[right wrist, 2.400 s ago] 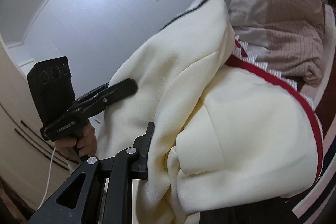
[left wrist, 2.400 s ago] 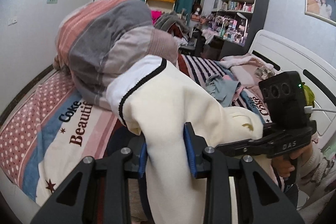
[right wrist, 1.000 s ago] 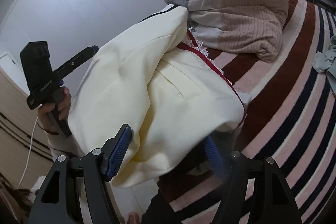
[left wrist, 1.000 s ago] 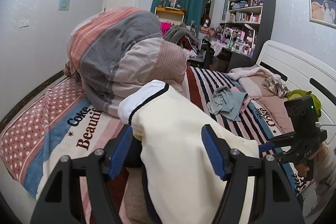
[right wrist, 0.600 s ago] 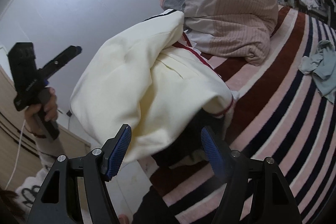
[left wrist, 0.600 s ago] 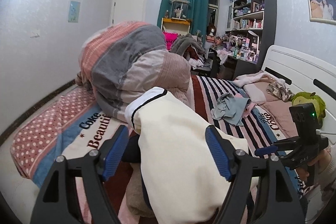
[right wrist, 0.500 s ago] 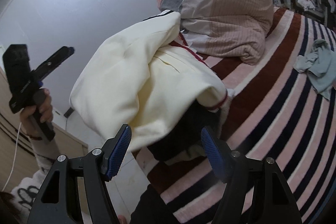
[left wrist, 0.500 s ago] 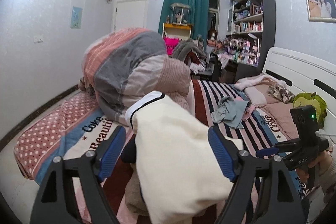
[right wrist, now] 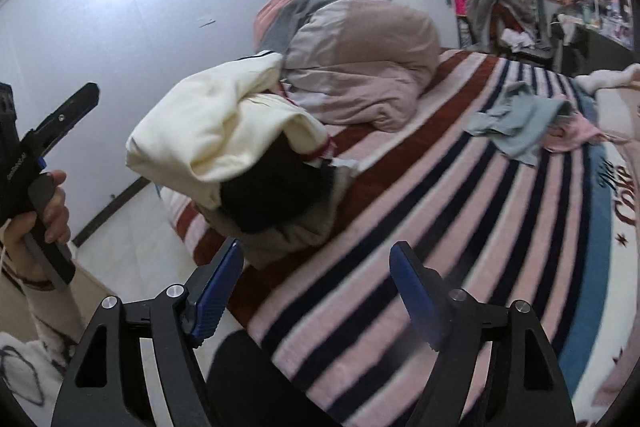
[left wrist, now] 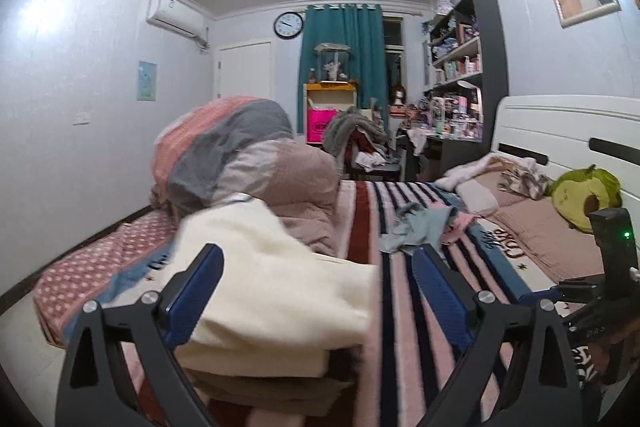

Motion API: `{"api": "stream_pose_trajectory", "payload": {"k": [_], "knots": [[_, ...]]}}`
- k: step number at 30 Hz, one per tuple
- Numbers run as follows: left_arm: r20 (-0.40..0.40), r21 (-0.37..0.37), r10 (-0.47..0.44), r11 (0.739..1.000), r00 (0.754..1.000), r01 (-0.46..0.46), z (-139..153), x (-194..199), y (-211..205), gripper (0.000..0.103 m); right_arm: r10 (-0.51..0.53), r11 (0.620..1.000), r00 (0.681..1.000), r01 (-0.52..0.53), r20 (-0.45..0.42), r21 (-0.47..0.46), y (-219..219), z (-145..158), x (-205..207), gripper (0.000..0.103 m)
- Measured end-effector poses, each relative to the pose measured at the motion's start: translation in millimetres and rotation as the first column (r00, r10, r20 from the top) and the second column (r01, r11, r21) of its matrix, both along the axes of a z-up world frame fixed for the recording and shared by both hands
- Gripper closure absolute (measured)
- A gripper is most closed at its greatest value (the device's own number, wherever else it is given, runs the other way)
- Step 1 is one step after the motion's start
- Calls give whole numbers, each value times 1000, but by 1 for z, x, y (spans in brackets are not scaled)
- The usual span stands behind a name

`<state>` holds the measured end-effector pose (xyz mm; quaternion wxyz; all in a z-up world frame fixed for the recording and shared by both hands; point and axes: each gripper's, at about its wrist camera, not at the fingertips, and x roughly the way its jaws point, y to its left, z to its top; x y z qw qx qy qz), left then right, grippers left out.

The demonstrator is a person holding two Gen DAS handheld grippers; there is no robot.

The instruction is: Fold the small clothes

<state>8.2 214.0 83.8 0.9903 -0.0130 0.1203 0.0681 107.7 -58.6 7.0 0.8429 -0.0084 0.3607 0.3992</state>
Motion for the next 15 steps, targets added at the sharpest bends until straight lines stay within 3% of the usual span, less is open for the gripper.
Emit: {"api": "stream_pose_trajectory", "payload": {"k": [6,9,15], "knots": [[-3,11,-3,1000,1000,3,-26,20,-62,9,-103,995,990,102,94,16,-53,-9,-21,25],[17,29,28,999,999,-28,-39,27,-93,1,-186,982,966,188,177,6,-78,-13,-29,18],[13,73,56,996,998,-57,-79,54,-151,1,-327,939,905,344,271,-17,-121,-29,-34,13]]}}
